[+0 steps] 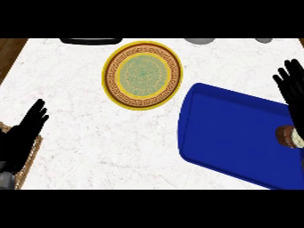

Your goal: Pick the cupcake from the tray and place it in the plate

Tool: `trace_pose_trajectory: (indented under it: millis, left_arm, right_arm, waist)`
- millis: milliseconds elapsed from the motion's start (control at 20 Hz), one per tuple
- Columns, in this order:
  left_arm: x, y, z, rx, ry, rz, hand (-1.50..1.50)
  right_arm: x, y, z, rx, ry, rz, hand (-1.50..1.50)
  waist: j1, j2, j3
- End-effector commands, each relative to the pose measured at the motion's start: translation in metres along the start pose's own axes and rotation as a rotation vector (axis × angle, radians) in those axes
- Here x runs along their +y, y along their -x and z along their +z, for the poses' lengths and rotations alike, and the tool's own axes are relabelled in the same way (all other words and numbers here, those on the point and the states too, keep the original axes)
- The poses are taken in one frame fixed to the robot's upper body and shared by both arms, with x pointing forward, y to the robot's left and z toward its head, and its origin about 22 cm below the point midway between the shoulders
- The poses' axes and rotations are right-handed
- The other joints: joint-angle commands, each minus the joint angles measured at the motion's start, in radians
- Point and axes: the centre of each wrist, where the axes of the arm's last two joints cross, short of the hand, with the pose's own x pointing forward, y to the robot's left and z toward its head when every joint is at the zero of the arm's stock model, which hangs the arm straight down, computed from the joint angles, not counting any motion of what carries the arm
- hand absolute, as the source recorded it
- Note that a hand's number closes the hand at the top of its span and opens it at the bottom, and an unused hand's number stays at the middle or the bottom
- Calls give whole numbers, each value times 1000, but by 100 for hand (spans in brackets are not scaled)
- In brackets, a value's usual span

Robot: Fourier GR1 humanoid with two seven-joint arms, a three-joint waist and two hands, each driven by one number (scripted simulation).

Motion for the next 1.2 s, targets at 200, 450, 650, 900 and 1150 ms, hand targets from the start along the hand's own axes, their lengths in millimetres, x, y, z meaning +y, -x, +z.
trace_pose_trajectory:
  millis: [200,450,650,900,1150]
  left_arm:
    - [-8,-78,-14,-364,32,-41,0]
    - [-15,-99,-19,-449,45,-41,0]
    - [-20,-102,-17,-473,75,-44,0]
    - [-29,-106,-29,-459,90,-38,0]
    - [-20,-92,-31,-463,99,-40,0]
  right_arm:
    - [65,-48,-4,-477,-691,-213,150]
    - [14,-25,27,-537,-586,355,150]
    - [15,65,63,-530,-428,-87,-150]
    - [-41,92,77,-648,-385,-219,-150]
    - [-116,53,73,-706,-333,-48,-150]
  waist:
    - [-27,-39,6]
    - [-82,-18,3]
    - [-44,-12,3]
    - [-40,-13,0]
    - [-35,-15,-1]
